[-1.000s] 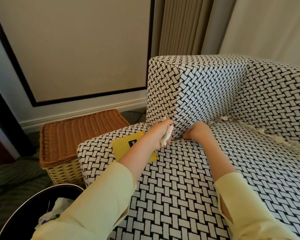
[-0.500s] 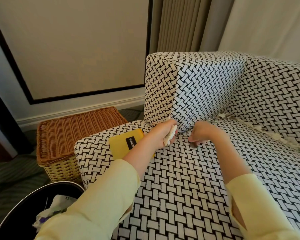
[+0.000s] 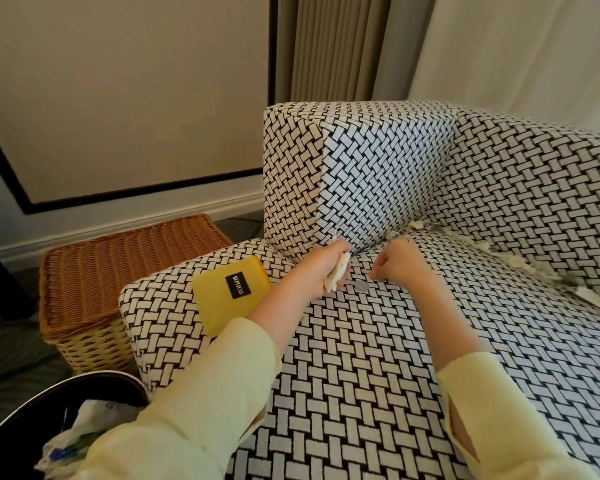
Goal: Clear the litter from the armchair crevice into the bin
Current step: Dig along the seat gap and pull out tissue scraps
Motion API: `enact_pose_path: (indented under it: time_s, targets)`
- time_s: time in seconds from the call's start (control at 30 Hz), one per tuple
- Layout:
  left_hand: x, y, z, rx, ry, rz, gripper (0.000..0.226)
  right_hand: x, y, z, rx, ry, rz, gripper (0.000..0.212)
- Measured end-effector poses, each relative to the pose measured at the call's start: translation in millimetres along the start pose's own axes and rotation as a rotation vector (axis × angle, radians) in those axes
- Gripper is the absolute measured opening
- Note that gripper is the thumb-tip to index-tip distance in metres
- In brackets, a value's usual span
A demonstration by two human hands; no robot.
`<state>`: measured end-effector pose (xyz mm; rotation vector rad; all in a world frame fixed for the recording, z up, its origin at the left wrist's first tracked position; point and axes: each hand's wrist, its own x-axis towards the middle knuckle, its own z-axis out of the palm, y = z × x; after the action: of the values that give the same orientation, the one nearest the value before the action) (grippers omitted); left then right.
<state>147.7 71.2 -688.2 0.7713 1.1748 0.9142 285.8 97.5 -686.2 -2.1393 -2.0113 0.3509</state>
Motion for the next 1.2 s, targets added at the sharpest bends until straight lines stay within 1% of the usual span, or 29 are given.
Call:
enact_pose_path:
  time_s: [0.07,0.13,0.17,0.23,0.27,0.33,0.4,0.5,0.6,0.63,0.77,0.87,0.97,1.0,1.03,1.1,1.17,1.2]
  targets:
    - [-0.6,0.6,-0.5,0.006,0.004,0.000,0.027,-0.3,-4.2,7.9,-0.105,0.026,0.004,0.020]
    - [-2.6,3.0,-2.5,-0.007,-0.002,0.004,0.027,-4.2,-5.0,11.0,-0.103,0.041,-0.019,0.016]
    - [-4.7,4.9,-4.1,-0.013,-0.005,0.017,0.027,-6.2,-5.5,9.3,-0.013,0.030,-0.034,0.013]
    - [-11.7,10.4,-5.4,0.016,0.003,0.070,0.023,-14.8,-11.7,-2.6,0.286,0.020,-0.065,0.020]
    - [-15.7,14.5,-7.4,0.055,0.034,0.112,0.020,-21.0,-21.2,-11.6,0.441,0.030,-0.096,0.023]
    - [-24.8,23.7,-9.7,0.100,0.099,0.221,0.019,-37.0,-46.4,-31.5,0.701,0.005,-0.183,0.021]
    - [-35.4,34.9,-20.6,0.036,0.147,0.301,0.026,-50.1,-78.9,-39.9,0.872,-0.053,-0.284,0.016]
    - [-51.3,51.7,-47.7,-0.040,0.211,0.349,0.028,-62.7,-119.2,-35.3,1.004,-0.067,-0.348,0.013]
    - [-64.2,58.2,-92.0,-0.071,0.295,0.361,0.034,-65.8,-161.1,-16.6,0.994,-0.078,-0.407,0.018]
    - [-68.2,58.3,-107.9,-0.085,0.323,0.356,0.035,-67.0,-176.3,-9.9,0.985,-0.097,-0.416,0.016]
    - [-88.9,50.3,-181.5,-0.138,0.491,0.305,0.037,-70.4,-246.9,26.1,0.922,-0.242,-0.461,0.011]
    - [-108.2,23.9,-240.6,-0.171,0.635,0.228,0.032,-80.3,-298.8,58.5,0.716,-0.459,-0.540,0.009]
    - [-115.8,-10.9,-285.5,-0.221,0.721,0.150,0.031,-91.5,-338.0,99.6,0.412,-0.556,-0.562,0.012]
    - [-115.7,-24.6,-298.6,-0.204,0.756,0.129,0.032,-96.5,-346.3,114.9,0.359,-0.580,-0.555,0.010]
    - [-117.9,-37.9,-307.6,-0.184,0.784,0.103,0.033,-100.2,-351.5,131.0,0.347,-0.623,-0.542,0.009]
    - [-123.7,-65.7,-319.9,-0.122,0.819,0.028,0.035,-109.1,-352.2,159.0,0.412,-0.755,-0.488,0.015]
    - [-127.2,-92.6,-332.2,-0.041,0.854,-0.073,0.040,-121.7,-345.5,181.2,0.565,-0.943,-0.367,0.019]
    - [-126.4,-103.9,-339.3,-0.025,0.882,-0.099,0.042,-130.1,-341.6,191.2,0.651,-1.049,-0.300,0.018]
